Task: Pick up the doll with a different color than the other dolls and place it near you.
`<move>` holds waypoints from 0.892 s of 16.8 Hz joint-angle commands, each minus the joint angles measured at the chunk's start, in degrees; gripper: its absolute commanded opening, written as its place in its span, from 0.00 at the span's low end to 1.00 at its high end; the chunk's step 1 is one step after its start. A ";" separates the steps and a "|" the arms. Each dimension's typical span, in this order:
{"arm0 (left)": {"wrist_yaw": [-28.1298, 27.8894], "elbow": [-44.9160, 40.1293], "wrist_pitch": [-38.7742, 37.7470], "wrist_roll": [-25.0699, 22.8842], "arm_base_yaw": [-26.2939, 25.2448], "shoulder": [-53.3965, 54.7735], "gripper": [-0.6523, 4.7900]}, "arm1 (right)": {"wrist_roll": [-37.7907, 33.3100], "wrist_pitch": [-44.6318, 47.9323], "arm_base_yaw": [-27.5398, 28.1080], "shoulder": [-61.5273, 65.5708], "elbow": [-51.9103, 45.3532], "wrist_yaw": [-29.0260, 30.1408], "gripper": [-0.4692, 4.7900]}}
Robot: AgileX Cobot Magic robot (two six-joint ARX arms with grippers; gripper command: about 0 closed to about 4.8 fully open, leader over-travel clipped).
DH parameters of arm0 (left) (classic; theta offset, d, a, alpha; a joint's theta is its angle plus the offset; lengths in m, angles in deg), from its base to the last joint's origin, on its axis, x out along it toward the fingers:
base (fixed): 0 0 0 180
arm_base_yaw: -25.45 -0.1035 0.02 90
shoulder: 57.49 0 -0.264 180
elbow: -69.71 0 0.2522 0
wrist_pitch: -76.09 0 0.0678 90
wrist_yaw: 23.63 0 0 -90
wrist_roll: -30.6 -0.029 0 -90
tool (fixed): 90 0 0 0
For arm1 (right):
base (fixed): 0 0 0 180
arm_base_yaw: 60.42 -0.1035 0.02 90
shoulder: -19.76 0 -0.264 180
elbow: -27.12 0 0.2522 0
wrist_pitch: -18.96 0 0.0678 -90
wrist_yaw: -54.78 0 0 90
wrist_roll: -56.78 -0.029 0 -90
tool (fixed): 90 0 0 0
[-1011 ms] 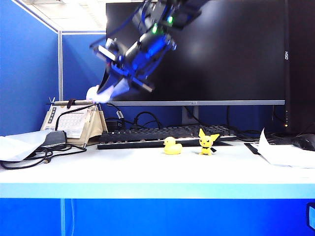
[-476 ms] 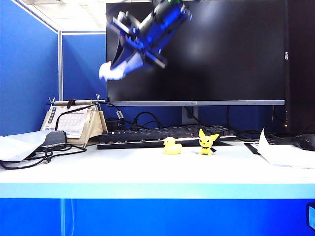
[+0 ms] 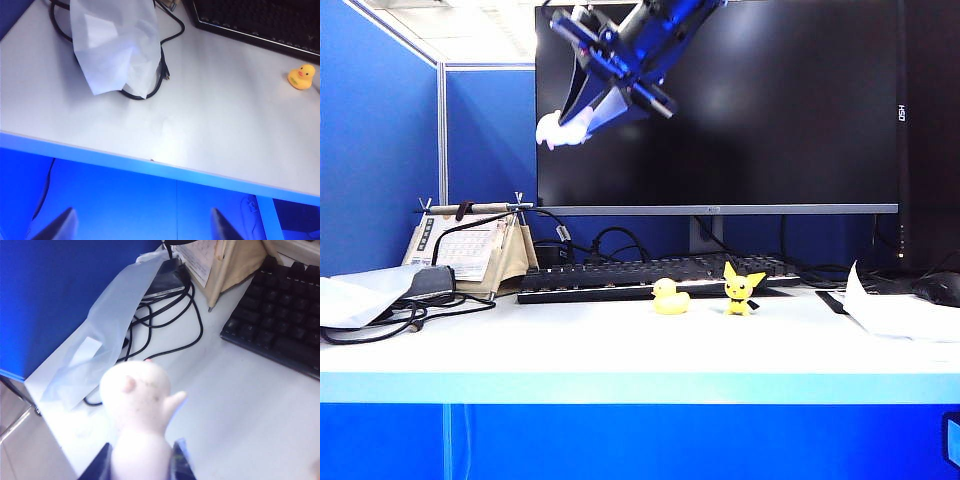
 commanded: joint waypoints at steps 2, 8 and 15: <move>0.15 0.13 0.74 -0.04 0.00 0.04 0.76 | 3.23 -10.95 -0.17 -0.61 0.24 -0.61 0.19; 0.15 0.13 0.74 -0.04 0.00 0.04 0.76 | 5.73 -21.64 -0.17 -0.72 0.24 -0.68 0.19; 0.15 0.13 0.74 -0.04 0.00 0.04 0.76 | 7.19 -37.20 -0.37 -0.72 -0.15 1.55 0.19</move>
